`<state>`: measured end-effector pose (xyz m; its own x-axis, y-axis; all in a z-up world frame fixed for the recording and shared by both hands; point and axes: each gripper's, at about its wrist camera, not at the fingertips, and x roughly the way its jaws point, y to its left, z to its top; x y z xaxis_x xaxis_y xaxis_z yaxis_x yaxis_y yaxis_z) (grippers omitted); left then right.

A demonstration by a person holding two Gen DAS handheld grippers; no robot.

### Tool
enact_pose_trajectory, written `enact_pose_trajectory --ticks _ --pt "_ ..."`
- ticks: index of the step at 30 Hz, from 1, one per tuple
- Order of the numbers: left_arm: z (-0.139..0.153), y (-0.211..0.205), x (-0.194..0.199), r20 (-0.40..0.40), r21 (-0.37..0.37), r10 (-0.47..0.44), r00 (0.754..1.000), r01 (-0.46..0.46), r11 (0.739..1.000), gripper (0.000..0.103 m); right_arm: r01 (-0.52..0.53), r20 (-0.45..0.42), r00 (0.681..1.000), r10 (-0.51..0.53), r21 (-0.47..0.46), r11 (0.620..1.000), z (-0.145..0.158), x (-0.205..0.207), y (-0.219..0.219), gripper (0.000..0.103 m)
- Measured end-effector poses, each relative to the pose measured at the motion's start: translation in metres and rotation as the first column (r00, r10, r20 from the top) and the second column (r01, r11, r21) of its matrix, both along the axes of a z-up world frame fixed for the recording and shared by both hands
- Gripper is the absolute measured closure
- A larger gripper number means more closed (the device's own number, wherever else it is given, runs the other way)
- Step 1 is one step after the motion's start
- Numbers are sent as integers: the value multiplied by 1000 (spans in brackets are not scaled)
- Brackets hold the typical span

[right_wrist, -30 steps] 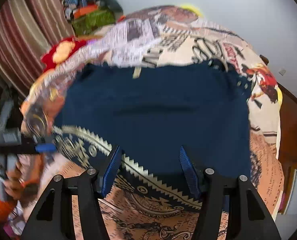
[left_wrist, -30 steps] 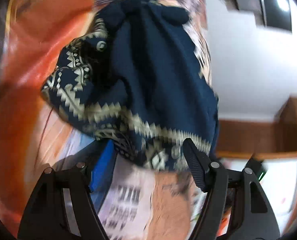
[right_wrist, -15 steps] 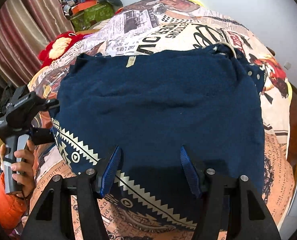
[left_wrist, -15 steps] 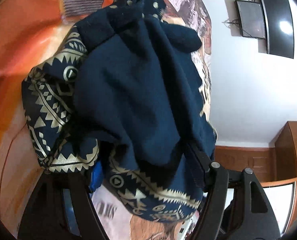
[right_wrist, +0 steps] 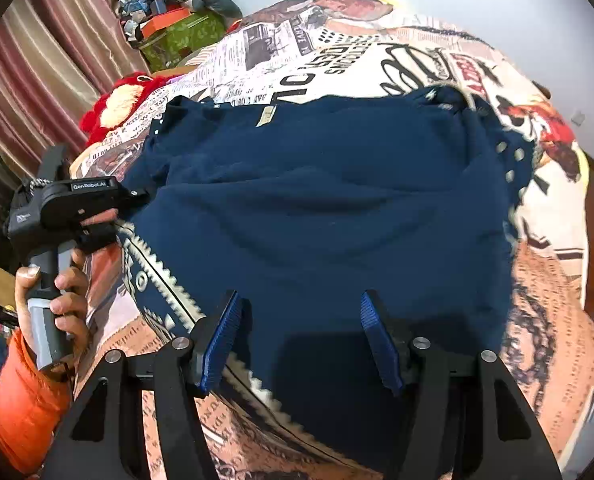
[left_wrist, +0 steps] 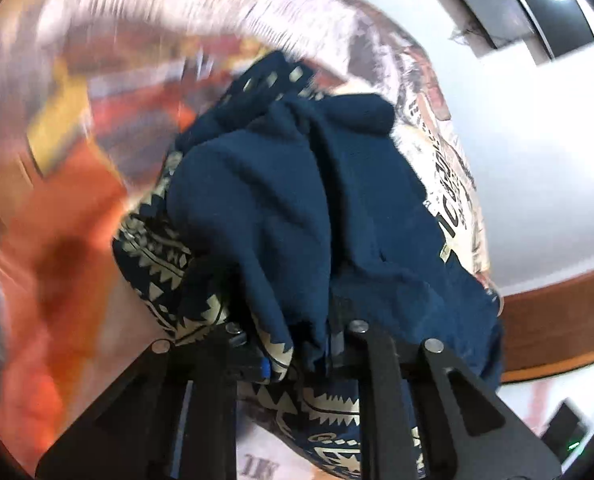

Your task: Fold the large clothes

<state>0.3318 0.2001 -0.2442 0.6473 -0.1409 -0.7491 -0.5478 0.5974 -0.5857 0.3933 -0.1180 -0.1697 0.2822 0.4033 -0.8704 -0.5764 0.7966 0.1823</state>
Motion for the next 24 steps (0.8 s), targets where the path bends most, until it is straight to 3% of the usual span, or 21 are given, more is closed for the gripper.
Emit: enact_pose_trajectory --ticks 4,6,8,10,13,14,15,16,18,20,22,23,24 --pt "40 -7 -3 22 166 -13 1000 9 986 87 -1 60 998 3 -26 1000 14 -9 -15 44" --pt "70 -18 -3 39 296 -53 998 39 954 87 -2 73 997 5 -35 999 16 -13 -23 44" --pt "97 -33 -4 51 421 -104 993 74 904 87 1 76 997 3 -52 999 13 -15 -29 44" --pt "120 -57 -4 48 541 -186 981 131 830 87 2 63 998 2 -72 997 3 -16 -33 44" --pt "140 -90 7 33 652 -283 959 194 733 87 13 -8 1000 -14 -79 997 -23 -15 -36 44" --pt "147 -112 8 17 715 -328 944 218 665 87 19 -27 999 -21 -81 997 -32 -15 -36 44" --pt "150 -126 7 10 752 -362 932 232 618 87 21 -17 1000 -22 -85 996 -35 -17 -35 43" --pt "154 -146 6 -3 791 -411 911 254 557 87 14 -5 1000 -14 -88 996 -36 -19 -34 41" --pt "160 -174 9 -22 821 -479 878 289 492 87 0 1 1000 0 -89 996 -35 -21 -32 41" --pt "161 -198 8 -36 836 -540 841 321 445 87 1 -7 1000 -2 -81 997 -36 -20 -32 41" --pt "156 -222 4 -71 858 -601 796 356 370 87 11 -19 1000 -12 -61 998 -35 -19 -35 41" --pt "150 -239 1 -111 882 -634 766 370 293 87 19 -27 999 -21 -50 999 -34 -18 -37 41" --pt "146 -249 -1 -142 891 -651 745 383 244 87 29 -37 999 -30 -34 999 -33 -17 -41 41"
